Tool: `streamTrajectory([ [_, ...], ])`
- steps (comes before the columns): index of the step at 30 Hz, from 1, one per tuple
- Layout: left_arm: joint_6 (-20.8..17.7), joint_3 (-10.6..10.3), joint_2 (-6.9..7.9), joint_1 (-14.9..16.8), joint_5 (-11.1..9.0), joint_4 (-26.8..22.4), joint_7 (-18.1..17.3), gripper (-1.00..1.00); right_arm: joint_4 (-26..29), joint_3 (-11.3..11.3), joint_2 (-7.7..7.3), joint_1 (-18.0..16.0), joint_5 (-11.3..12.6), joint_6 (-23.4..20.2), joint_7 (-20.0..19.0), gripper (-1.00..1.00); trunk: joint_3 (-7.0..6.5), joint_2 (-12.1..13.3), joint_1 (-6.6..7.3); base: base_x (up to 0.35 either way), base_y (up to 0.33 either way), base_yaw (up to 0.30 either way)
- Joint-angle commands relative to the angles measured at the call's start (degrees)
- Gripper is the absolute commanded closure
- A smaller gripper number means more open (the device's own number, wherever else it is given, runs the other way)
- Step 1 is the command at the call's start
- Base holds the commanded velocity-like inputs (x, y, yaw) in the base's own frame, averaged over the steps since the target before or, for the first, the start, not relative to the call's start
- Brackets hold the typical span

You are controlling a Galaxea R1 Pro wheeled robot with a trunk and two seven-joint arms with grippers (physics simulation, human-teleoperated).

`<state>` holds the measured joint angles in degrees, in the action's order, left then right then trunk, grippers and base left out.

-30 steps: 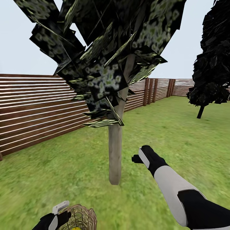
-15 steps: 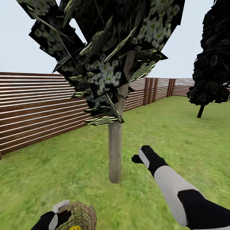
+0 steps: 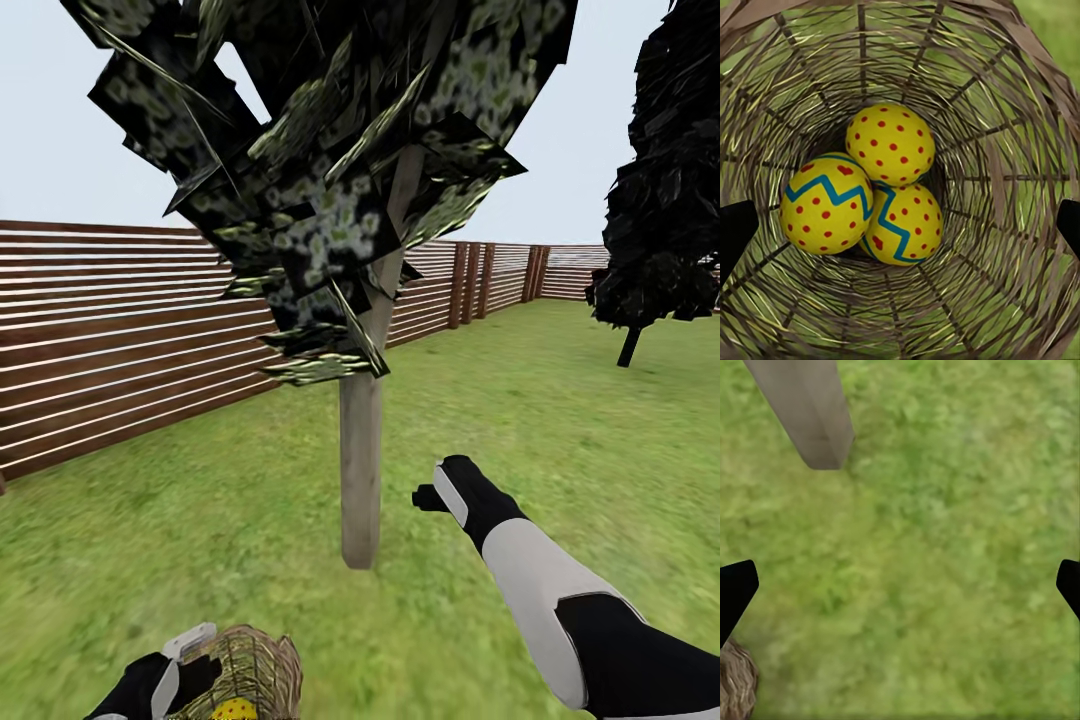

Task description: Take the three Easter eggs out of the wicker basket on the lawn in the garden, then place them on the lawn next to a single tree (choose any tree) so that all three eggs are next to the same tree and none are left in the basket.

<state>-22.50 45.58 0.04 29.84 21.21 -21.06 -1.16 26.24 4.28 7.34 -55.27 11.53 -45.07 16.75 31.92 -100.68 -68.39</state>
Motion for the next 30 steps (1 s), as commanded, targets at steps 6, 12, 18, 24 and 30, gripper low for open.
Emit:
streamTrajectory([
  [6,-2.0,0.2,0.03,1.0,0.3,-0.4,-0.1,-1.00,0.0,0.4,-0.04,0.0,0.6,-0.2,0.5,-1.00,1.15,-2.5,-1.32,0.000,0.000,0.000],
  [12,-3.0,0.2,0.05,1.4,0.4,-0.5,-0.1,-1.00,0.1,0.4,-0.04,0.0,0.6,-0.2,0.5,-1.00,2.22,-4.9,-2.64,0.000,0.000,0.000],
  [18,-3.4,0.2,0.05,1.5,0.4,-0.5,-0.1,-1.00,0.1,0.4,-0.04,0.0,0.6,-0.2,0.5,-1.00,3.30,-7.3,-3.96,0.000,0.000,0.000],
  [24,-3.4,0.2,0.08,1.5,0.4,-0.5,0.0,-1.00,0.1,0.4,-0.04,0.0,0.6,-0.2,0.5,-1.00,4.38,-9.7,-5.27,0.000,0.000,0.000],
  [30,-3.4,0.2,0.13,1.6,0.5,-0.5,0.2,-1.00,0.0,0.4,-0.04,0.0,0.6,-0.2,0.5,-1.00,5.45,-12.1,-6.59,0.000,0.000,0.000],
])
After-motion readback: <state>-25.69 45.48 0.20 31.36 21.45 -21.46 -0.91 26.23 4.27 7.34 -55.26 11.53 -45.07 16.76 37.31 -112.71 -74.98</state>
